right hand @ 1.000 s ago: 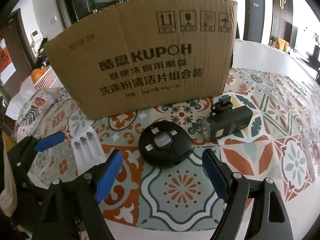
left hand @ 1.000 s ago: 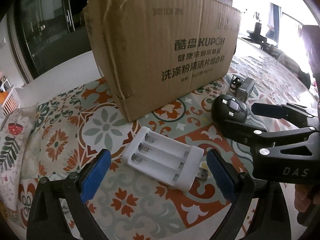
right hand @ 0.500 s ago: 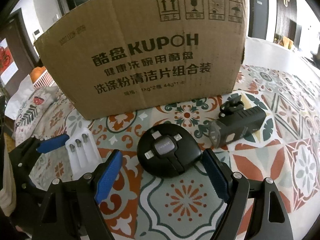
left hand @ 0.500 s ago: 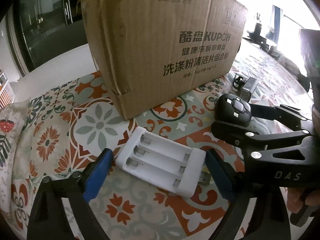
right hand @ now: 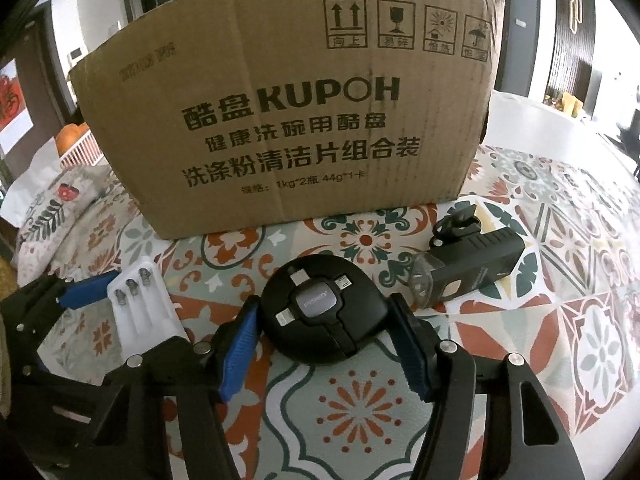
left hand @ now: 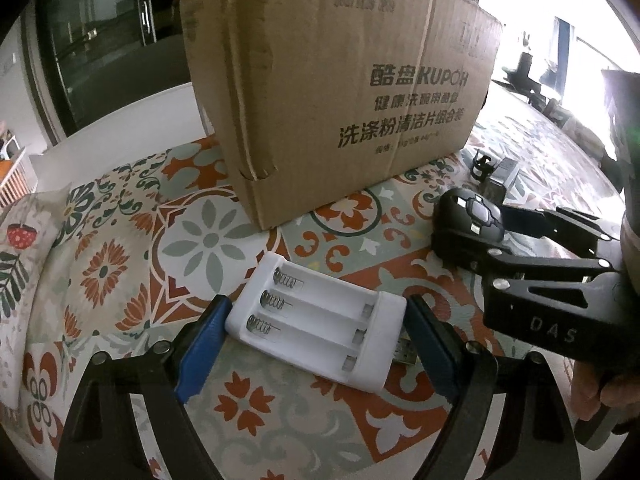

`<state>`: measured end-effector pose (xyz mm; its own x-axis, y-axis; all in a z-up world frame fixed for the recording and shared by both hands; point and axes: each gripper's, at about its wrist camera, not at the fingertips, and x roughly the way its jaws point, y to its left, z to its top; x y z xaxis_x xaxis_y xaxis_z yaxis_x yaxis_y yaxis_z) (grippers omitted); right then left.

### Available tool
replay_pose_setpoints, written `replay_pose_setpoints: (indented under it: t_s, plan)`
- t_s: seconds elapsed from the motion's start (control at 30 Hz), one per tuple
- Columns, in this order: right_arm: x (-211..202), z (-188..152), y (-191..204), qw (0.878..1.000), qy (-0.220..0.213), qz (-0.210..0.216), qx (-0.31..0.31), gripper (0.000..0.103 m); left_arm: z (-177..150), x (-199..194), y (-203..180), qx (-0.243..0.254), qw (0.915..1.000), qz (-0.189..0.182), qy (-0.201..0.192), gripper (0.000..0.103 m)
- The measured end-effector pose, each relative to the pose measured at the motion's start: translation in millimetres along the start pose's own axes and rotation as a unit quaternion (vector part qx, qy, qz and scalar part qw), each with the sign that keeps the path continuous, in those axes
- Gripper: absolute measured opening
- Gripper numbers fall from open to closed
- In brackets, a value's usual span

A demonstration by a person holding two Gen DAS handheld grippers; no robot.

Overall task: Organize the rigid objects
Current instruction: 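Grasp the white battery charger with the left tool while the right tool grasps the black round device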

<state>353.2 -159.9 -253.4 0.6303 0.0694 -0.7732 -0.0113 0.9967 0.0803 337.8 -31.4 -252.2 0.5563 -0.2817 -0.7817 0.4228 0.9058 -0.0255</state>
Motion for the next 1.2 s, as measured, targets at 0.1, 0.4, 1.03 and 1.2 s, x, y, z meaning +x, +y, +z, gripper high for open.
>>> replay_pose_setpoints:
  t_s: [0.1,0.4,1.03,1.2]
  plan:
    - [-1,-1,-1,1.0,0.003,0.004,0.002,0.063,1,-4,-1,-0.001,1.0,0.005,-0.004,0.087]
    - [-23,1,-8,1.0,-0.005,0.008,0.0,0.063,5,-25,-10,0.002,0.9997,0.018,-0.018,0.087]
    - [-110,27,-32,0.998,-0.068,0.015,-0.005,0.063,39,-101,-40,-0.04,0.9949,0.06,-0.071,0.087]
    - [-131,38,-36,0.996,-0.089,0.015,-0.006,0.063,51,-121,-48,-0.046,0.9925,0.069,-0.09,0.087]
